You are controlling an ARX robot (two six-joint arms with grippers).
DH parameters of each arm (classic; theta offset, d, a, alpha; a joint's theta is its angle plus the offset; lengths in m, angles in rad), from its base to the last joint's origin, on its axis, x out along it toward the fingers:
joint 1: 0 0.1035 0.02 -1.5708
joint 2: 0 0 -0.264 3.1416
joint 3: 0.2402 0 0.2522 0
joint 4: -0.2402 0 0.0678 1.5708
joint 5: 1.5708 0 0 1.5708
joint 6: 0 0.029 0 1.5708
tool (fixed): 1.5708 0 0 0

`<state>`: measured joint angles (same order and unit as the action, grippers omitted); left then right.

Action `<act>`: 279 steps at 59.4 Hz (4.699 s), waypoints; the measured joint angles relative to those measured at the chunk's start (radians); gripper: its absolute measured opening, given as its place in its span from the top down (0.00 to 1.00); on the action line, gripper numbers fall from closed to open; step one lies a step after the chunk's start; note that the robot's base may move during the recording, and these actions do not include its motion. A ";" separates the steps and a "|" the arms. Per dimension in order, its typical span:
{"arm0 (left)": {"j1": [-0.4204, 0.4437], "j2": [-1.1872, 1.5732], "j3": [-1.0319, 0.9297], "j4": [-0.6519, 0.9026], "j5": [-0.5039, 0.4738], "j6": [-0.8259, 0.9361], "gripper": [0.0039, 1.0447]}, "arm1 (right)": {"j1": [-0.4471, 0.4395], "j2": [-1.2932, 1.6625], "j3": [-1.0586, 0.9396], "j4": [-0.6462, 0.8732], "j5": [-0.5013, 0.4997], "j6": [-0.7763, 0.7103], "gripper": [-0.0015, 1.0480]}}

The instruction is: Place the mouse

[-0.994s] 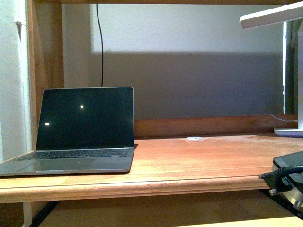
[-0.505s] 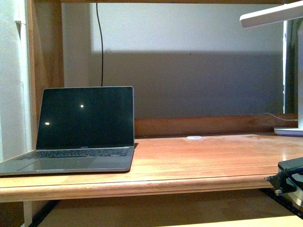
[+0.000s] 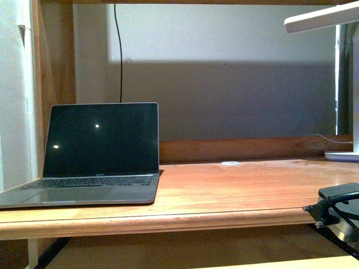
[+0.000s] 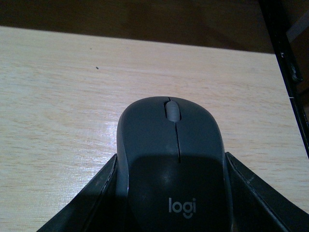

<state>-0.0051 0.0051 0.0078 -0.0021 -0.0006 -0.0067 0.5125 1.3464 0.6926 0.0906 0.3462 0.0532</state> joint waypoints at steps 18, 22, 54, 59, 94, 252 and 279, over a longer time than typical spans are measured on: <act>0.000 0.000 0.000 0.000 0.000 0.000 0.07 | -0.012 -0.025 0.000 -0.002 -0.013 -0.001 0.47; 0.000 0.000 0.000 0.000 0.000 0.000 0.07 | -0.017 -0.042 0.000 -0.009 -0.019 0.000 0.47; 0.000 0.000 0.000 0.000 0.000 0.000 0.07 | 0.014 -0.151 0.232 -0.115 -0.016 0.018 0.47; 0.000 0.000 0.000 0.000 0.000 0.000 0.07 | 0.054 -0.046 0.356 -0.101 0.025 0.012 0.47; 0.000 0.000 0.000 0.000 0.000 0.000 0.07 | 0.200 0.535 0.929 -0.112 0.193 -0.056 0.47; 0.000 0.000 0.000 0.000 0.000 0.000 0.07 | -0.240 0.237 -0.286 0.867 -0.489 -0.179 0.07; 0.000 0.000 0.000 0.000 0.000 0.000 0.07 | -0.098 0.459 0.026 0.738 -0.095 -0.111 0.07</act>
<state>-0.0051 0.0051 0.0078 -0.0021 -0.0006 -0.0067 0.4149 1.8050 0.7181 0.8284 0.2516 -0.0582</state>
